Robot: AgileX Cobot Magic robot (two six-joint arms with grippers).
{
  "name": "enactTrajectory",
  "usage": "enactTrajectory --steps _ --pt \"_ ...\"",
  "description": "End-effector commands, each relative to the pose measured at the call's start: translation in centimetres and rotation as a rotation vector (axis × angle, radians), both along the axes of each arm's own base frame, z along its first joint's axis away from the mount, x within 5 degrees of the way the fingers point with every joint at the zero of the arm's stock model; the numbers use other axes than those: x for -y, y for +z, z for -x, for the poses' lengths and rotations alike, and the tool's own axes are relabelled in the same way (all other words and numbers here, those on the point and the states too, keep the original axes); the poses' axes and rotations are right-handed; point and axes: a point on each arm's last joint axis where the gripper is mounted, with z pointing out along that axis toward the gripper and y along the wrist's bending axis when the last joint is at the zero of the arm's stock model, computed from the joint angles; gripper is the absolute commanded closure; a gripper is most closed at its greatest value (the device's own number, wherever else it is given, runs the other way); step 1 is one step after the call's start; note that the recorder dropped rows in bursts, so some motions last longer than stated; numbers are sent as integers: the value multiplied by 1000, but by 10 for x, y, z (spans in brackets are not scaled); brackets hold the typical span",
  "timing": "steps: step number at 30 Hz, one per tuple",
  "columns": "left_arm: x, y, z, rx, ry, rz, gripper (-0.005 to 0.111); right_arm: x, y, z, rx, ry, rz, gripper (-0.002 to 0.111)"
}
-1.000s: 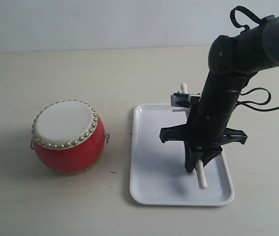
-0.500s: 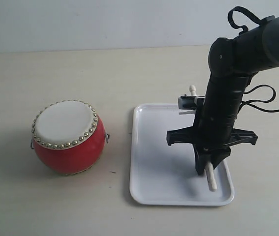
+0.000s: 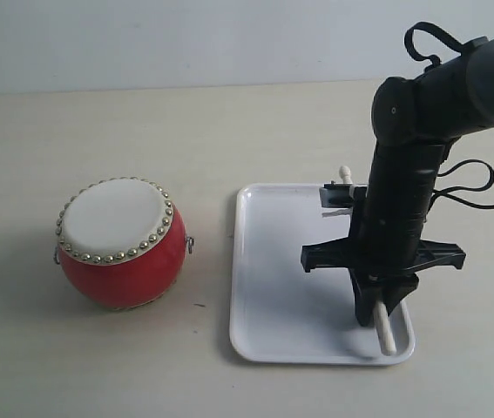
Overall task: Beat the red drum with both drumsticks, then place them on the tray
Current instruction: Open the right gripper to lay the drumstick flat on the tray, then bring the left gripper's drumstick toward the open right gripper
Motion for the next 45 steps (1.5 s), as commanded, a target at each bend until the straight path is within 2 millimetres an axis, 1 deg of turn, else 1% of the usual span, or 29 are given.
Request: enactTrajectory --steps 1,8,11,22,25,27,29,32,35,38,40,43,45 --pt "0 3 1 16 -10 5 107 3 -3 -2 21 13 7 108" --pt "0 3 1 16 -10 5 107 3 -3 -2 23 13 7 108" --pt "0 3 1 16 -10 5 107 3 -3 -2 23 13 7 100" --pt "0 3 1 17 -9 6 107 3 -3 -2 25 14 7 64" --pt "1 3 1 16 -9 7 107 3 -1 -3 37 20 1 59" --pt "1 3 1 16 -9 7 107 3 5 -3 64 30 -11 58" --pt "1 3 1 16 -9 7 107 2 16 -4 102 63 -35 58" --pt "1 3 1 16 -9 7 107 1 42 -7 165 116 -77 58" --pt "1 3 1 16 -9 7 107 -1 75 -11 267 166 -127 58" --pt "1 4 1 18 -5 16 107 0 108 -8 386 247 -186 59" --pt "2 5 0 23 1 36 107 0 129 -2 466 328 -241 60" --pt "7 6 -1 27 -3 90 107 -1 160 11 565 363 -345 60" --pt "11 6 -3 45 -18 133 107 -4 174 22 634 385 -451 60"
